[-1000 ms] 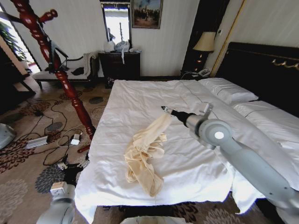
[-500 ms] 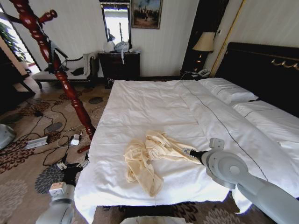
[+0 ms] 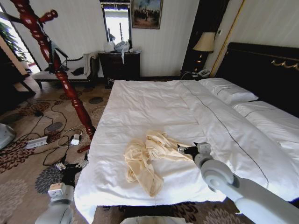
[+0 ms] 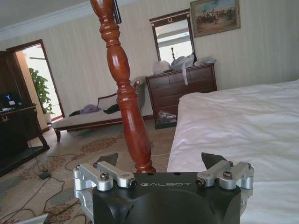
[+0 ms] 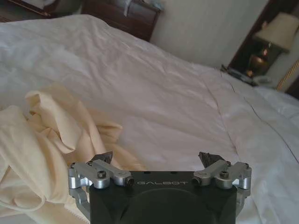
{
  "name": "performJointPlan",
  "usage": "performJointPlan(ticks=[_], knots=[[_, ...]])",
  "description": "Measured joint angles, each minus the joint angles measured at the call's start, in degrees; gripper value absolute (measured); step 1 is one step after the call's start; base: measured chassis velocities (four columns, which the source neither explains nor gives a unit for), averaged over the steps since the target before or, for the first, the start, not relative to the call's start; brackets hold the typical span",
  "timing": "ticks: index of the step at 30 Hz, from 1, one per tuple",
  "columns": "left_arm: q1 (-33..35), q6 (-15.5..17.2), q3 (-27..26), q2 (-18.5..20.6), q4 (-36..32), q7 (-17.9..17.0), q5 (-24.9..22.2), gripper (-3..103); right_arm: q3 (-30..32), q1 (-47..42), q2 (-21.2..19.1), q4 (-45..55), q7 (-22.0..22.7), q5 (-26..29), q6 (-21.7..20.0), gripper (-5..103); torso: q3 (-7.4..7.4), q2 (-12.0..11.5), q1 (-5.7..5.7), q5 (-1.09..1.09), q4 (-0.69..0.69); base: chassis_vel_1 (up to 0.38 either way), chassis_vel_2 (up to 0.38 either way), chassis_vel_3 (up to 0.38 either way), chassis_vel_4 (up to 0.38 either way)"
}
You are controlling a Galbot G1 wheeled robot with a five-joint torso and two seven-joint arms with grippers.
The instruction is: Pick up the clothes from the bed and hang them on the clothes hanger.
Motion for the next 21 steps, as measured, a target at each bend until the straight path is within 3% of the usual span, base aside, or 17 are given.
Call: performJointPlan(ticks=[2,5,7,9,12,16,21], knots=[[-0.2,0.0,-0.1,0.0,0.2,0.0,0.0,100,-3.3,0.7,0.1,-1.9,-2.3,-5.1,1.6,100,0.00,0.0,0.00,0.00,0.00,0.000,0.000,0.000,0.000],[-0.5,0.0,-0.1,0.0,0.6,0.0,0.0,100,-6.6,2.2,0.3,-3.3,-3.4,-7.2,2.4,100,0.00,0.0,0.00,0.00,0.00,0.000,0.000,0.000,0.000],[-1.0,0.0,0.0,-0.3,1.1,0.0,0.0,100,-9.4,4.1,-0.1,-5.0,-6.7,-9.1,3.0,100,0.00,0.0,0.01,0.01,0.02,0.000,0.000,0.000,0.000],[-1.4,0.0,0.1,-0.5,1.4,0.0,0.0,100,-9.7,4.9,-1.0,-5.4,-11.1,-8.6,1.7,100,0.00,0.0,0.01,-0.01,0.02,0.000,0.000,0.000,0.000],[-1.7,0.0,0.1,-0.7,1.6,0.0,0.0,100,-9.5,5.6,-1.2,-5.5,-13.7,-6.9,-1.2,100,0.00,0.0,0.01,-0.02,0.00,0.000,0.000,0.000,0.000],[-2.2,0.0,0.0,-0.8,2.1,-0.1,-0.2,100,-11.2,7.2,0.4,-7.0,-14.1,-6.4,-3.3,100,0.00,0.0,0.01,-0.01,0.00,0.000,0.000,0.000,0.000],[-2.7,0.1,-0.1,-0.5,2.8,-0.1,-0.5,100,-14.2,7.8,4.6,-9.6,-10.4,-6.9,-5.0,100,0.00,0.0,0.01,0.01,0.01,0.000,0.000,0.000,0.000]])
